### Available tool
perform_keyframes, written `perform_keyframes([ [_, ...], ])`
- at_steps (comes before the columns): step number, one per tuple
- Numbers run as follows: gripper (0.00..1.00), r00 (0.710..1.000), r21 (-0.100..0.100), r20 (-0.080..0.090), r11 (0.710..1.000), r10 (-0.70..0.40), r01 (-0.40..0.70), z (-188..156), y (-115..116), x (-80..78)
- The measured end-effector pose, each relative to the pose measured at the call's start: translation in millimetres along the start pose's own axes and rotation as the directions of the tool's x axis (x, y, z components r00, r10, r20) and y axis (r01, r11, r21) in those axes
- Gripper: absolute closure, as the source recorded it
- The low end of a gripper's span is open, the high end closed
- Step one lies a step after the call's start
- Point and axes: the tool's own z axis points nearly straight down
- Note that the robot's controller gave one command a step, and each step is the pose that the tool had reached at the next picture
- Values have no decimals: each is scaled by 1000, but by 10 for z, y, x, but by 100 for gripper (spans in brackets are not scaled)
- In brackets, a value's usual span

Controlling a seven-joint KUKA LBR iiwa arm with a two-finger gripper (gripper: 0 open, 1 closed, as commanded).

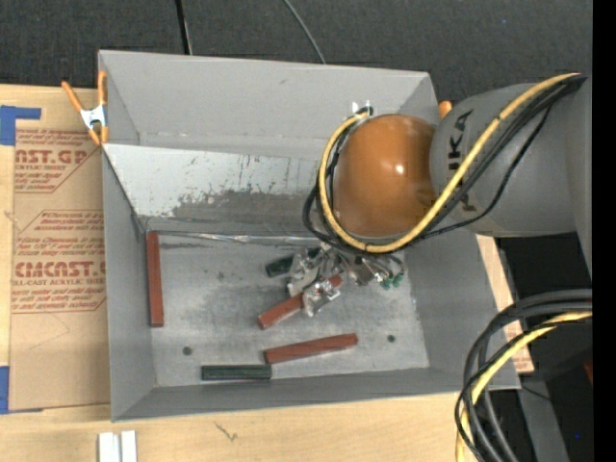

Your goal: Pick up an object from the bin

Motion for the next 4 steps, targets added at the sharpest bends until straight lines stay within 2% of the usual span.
perform_keyframes([
  [4, 100, 1000, 2, 3, 1000, 0, 0, -393, 1, -11],
])
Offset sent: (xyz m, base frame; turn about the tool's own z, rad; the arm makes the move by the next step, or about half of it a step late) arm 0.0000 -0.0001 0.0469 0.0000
